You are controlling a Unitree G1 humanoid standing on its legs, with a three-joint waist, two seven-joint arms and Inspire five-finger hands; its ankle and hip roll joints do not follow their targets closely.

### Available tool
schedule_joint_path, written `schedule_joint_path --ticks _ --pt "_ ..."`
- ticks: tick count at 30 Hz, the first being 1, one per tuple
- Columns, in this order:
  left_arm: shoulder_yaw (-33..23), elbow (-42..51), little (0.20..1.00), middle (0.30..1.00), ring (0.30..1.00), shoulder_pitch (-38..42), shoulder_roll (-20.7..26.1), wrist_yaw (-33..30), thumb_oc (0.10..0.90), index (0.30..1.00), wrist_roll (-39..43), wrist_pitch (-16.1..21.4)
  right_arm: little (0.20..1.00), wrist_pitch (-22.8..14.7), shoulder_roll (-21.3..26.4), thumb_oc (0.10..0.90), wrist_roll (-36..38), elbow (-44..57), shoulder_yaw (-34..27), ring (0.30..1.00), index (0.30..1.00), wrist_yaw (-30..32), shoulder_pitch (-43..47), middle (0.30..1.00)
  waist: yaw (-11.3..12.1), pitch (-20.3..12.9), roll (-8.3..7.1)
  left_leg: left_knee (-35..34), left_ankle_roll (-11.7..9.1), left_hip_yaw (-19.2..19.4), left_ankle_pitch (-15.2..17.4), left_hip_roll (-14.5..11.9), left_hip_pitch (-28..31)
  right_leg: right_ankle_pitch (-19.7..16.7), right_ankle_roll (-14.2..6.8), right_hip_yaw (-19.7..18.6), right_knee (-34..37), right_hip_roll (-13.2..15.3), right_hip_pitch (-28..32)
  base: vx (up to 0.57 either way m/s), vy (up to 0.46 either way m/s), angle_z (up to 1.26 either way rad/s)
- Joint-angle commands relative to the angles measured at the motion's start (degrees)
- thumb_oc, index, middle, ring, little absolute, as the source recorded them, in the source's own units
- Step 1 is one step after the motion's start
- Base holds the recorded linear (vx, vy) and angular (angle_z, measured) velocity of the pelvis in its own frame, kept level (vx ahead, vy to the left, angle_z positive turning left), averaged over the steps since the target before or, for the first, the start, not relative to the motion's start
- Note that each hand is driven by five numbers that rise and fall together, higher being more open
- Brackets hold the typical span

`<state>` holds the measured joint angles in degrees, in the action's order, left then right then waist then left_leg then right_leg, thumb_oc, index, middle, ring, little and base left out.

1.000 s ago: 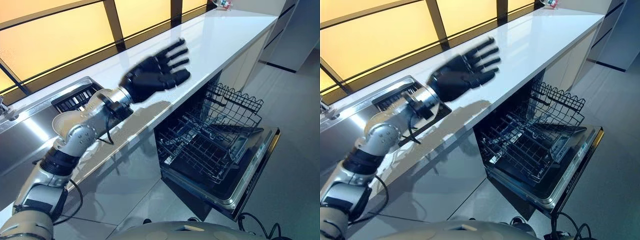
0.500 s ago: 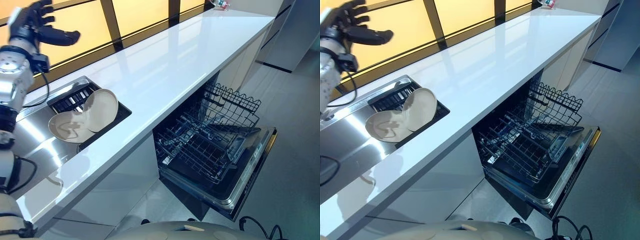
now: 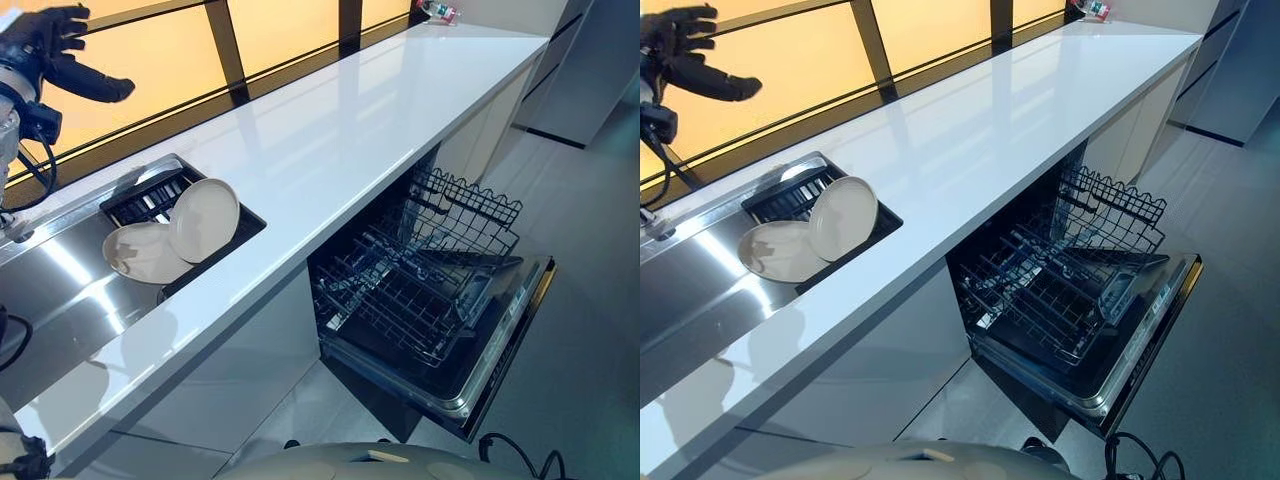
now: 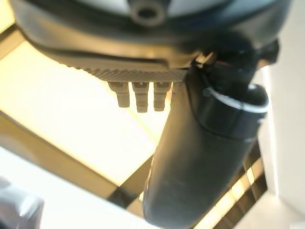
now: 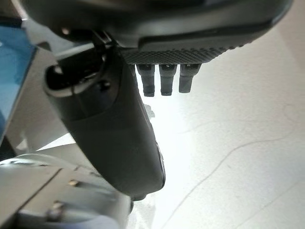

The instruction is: Pick up plates and place into dishwasher.

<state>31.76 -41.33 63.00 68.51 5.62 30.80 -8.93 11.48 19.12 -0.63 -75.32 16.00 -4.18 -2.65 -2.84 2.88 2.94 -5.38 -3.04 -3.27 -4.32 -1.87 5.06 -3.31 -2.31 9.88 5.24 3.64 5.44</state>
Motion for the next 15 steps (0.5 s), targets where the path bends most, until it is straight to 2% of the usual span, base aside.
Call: schedule_joint_path --ticks 1,15 --pt "-3.5 -2.2 0.9 0.9 0.9 8.8 3.4 -0.1 0.8 0.9 -2.6 2.4 0.9 0.9 4.9 0.8 -0.3 -1.2 -0.9 0.9 0.9 0.2 0.5 0.9 -0.3 1.1 0.93 0.4 2.2 3.6 5.1 4.7 1.8 0.8 -3.7 -2.9 -0.4 -0.5 0.8 0.03 0.07 0.0" --pt "-7.2 -6.8 0.9 0.9 0.9 2.0 4.0 4.6 0.8 0.9 -4.1 3.2 0.9 -1.1 6.3 0.8 -1.8 -0.5 -1.4 0.9 0.9 -0.1 0.0 0.9 -0.5 3.5 0.62 0.4 2.3 4.2 5.0 4.5 1.0 0.5 -3.8 -3.9 -0.6 -0.3 -0.5 0.0 0.038 -0.03"
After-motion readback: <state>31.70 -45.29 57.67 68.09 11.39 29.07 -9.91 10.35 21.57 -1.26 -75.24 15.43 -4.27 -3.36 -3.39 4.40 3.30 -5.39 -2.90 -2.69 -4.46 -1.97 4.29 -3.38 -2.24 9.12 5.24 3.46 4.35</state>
